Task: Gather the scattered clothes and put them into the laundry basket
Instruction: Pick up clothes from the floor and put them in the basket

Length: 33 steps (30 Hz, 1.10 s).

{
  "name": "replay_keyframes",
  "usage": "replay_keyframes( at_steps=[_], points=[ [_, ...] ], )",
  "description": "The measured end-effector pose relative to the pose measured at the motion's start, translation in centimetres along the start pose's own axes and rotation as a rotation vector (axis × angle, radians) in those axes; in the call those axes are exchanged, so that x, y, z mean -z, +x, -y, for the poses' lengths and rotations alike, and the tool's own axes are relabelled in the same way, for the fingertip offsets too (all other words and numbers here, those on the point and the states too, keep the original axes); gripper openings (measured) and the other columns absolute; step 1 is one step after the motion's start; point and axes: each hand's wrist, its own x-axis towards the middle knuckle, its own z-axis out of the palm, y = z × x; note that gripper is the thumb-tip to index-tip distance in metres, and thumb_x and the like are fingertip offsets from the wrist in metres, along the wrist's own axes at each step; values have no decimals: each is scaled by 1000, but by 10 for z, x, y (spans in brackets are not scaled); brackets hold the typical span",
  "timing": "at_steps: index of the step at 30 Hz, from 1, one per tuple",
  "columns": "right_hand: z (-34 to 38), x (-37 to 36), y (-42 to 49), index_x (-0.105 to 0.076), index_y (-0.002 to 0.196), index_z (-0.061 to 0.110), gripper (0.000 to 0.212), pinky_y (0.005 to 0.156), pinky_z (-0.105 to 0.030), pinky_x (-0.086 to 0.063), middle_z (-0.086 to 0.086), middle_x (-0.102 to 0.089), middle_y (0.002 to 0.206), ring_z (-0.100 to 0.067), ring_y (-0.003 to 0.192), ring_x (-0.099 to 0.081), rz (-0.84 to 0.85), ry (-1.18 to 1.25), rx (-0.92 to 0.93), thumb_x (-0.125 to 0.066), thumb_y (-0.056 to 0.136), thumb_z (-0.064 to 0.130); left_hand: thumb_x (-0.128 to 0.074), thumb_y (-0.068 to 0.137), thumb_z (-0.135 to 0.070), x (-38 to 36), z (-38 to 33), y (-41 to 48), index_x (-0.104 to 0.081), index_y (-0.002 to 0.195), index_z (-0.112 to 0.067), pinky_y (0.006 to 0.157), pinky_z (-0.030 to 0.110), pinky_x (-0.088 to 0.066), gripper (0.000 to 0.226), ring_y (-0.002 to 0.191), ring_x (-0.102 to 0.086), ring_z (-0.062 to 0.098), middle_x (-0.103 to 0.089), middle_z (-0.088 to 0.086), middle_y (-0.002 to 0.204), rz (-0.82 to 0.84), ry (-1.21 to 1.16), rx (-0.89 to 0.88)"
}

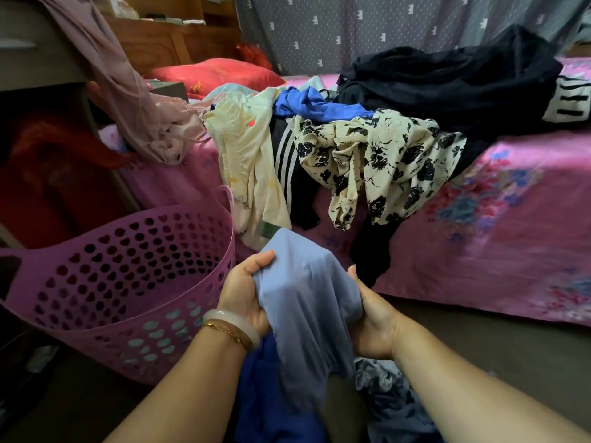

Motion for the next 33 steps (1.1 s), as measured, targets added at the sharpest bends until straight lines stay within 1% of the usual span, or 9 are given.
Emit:
replay_keyframes(
  at_steps=[3, 6, 9, 16, 21, 25, 28, 30, 33],
  points=[
    [-3, -1, -4, -63, 128, 11, 94, 113, -52, -31, -19, -56, 136, -38, 127, -51, 151, 21, 74, -44, 71, 83, -51, 79, -16, 3, -3, 2, -63, 104, 3, 78, 40, -56, 34, 77, -72, 30, -72, 16, 90, -15, 3, -7],
    [-2, -4, -10, -59, 132, 9, 99, 109, -51, -38, -19, -53, 139, -37, 128, -51, 301, -56, 126, -66, 59, 75, -50, 76, -15, 10, -7, 7, -61, 108, 2, 88, 38, -53, 37, 84, -68, 28, -69, 14, 92, -32, -8, -22],
    [-3, -7, -14, -62, 128, 7, 93, 100, -47, -48, -18, -58, 134, -35, 124, -55, 357, -91, 159, -83, 54, 60, -48, 75, -13, 14, -9, 8, -63, 103, 1, 77, 35, -59, 35, 78, -71, 27, -71, 13, 89, -18, -15, -43],
    [14, -18, -7, -50, 137, -1, 100, 107, -50, -40, -27, -51, 138, -39, 129, -49, 382, 55, 370, -80, 62, 57, -41, 76, -13, 8, -6, 1, -72, 91, 6, 72, 40, -59, 39, 77, -69, 35, -69, 20, 90, 31, 140, 124],
    [32, -12, -12, -73, 103, 1, 77, 84, -43, -58, -19, -71, 106, -30, 95, -71, 137, 71, 454, -98, 35, 27, -60, 70, -4, 16, -11, 14, -65, 114, -3, 92, 44, -51, 44, 98, -65, 36, -71, 19, 108, -201, 391, 22],
    [41, -7, -18, -71, 86, -5, 20, 66, -33, -61, -18, -72, 85, -26, 73, -72, -136, -11, 415, -76, 68, 2, -68, 82, -8, 28, -11, 24, -65, 107, 0, 75, 41, -54, 27, 89, -64, 36, -68, 22, 96, -419, 648, -6],
    [46, -5, -16, -64, 99, -10, 19, 69, -36, -57, -21, -70, 86, -29, 77, -68, -368, -61, 423, -67, 81, -4, -66, 87, -17, 39, -20, 31, -57, 124, -4, 94, 46, -48, 41, 111, -56, 37, -58, 24, 125, -455, 590, 58],
    [48, -7, -16, -61, 104, -12, 25, 75, -38, -54, -23, -68, 89, -31, 81, -66, -446, -95, 457, -68, 80, -6, -66, 87, -12, 43, -25, 33, -55, 126, -2, 98, 39, -43, 42, 109, -57, 32, -57, 23, 126, -443, 549, 44],
    [52, -13, -17, -62, 87, 0, 11, 82, -41, -52, -19, -67, 85, -30, 82, -64, -483, -121, 532, -70, 80, 0, -75, 76, -2, 52, -25, 38, -45, 135, -5, 104, 37, -40, 67, 123, -48, 30, -45, 13, 141, -447, 744, -119]
  ],
)
